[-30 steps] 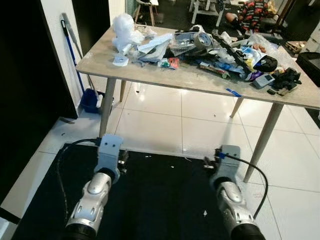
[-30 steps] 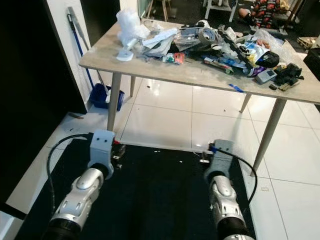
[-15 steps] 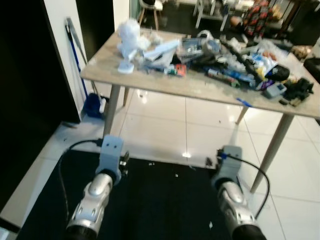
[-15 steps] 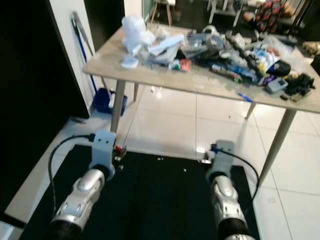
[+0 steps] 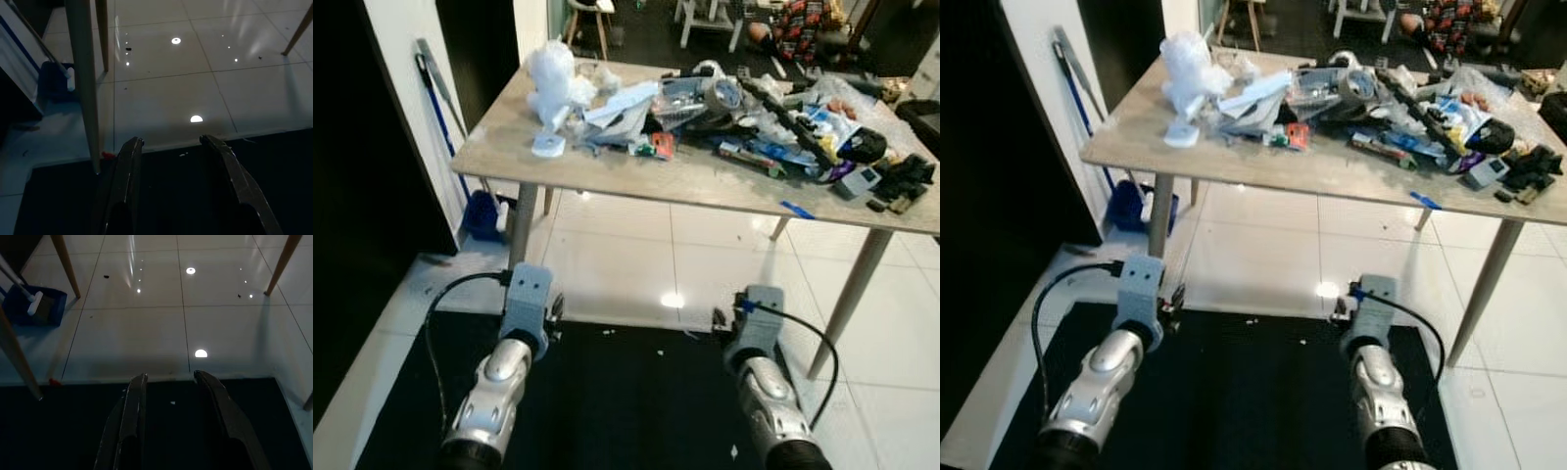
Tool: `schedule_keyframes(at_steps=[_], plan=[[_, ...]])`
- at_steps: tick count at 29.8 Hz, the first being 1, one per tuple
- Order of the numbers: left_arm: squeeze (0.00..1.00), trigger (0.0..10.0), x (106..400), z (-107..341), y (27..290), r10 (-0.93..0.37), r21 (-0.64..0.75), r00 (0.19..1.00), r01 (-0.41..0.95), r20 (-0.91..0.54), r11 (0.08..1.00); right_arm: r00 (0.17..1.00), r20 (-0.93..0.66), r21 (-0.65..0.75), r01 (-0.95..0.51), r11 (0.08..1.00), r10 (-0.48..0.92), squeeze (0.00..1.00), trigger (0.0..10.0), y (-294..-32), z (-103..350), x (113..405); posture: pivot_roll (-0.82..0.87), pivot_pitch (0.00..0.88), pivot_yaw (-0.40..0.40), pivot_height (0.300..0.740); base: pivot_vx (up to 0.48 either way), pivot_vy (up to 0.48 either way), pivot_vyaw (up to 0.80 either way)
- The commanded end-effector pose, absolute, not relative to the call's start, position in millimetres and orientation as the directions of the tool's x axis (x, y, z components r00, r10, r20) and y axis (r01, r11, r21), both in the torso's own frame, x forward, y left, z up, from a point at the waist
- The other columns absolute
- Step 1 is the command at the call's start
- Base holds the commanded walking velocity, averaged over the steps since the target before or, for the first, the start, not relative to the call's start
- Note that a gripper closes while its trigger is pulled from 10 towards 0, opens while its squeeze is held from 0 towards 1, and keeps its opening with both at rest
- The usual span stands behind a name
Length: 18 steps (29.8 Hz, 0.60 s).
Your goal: Picking trash to rubbish bin
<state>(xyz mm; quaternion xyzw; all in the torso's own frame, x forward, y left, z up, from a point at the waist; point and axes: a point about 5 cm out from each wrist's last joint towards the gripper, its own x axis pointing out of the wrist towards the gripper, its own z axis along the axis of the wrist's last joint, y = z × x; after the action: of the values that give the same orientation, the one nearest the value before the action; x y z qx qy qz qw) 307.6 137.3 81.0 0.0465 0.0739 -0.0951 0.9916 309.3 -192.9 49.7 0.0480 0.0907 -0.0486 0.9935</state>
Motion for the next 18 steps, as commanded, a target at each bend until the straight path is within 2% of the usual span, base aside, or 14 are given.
schedule_keyframes(at_steps=[1,8,18], plan=[[0.00,10.0,305,77,134,-0.191,0.080,0.966,0.207,-0.174,0.975,0.974,-0.202,0.087,0.126,0.988,-0.106,0.00,10.0,-198,46,305,-0.03,0.124,-0.040,0.740,0.307,0.000,0.00],[0.00,10.0,305,79,132,-0.194,0.078,0.966,0.210,-0.169,0.975,0.978,-0.179,0.088,0.123,0.989,-0.106,0.00,10.0,-199,51,308,-0.03,0.127,-0.041,0.740,0.305,0.000,0.00],[0.00,10.0,316,111,135,-0.187,0.078,0.980,0.192,-0.065,0.978,0.994,0.085,0.106,0.057,0.993,-0.066,0.00,10.0,-191,111,329,-0.04,0.129,-0.044,0.740,0.306,0.000,0.00]])
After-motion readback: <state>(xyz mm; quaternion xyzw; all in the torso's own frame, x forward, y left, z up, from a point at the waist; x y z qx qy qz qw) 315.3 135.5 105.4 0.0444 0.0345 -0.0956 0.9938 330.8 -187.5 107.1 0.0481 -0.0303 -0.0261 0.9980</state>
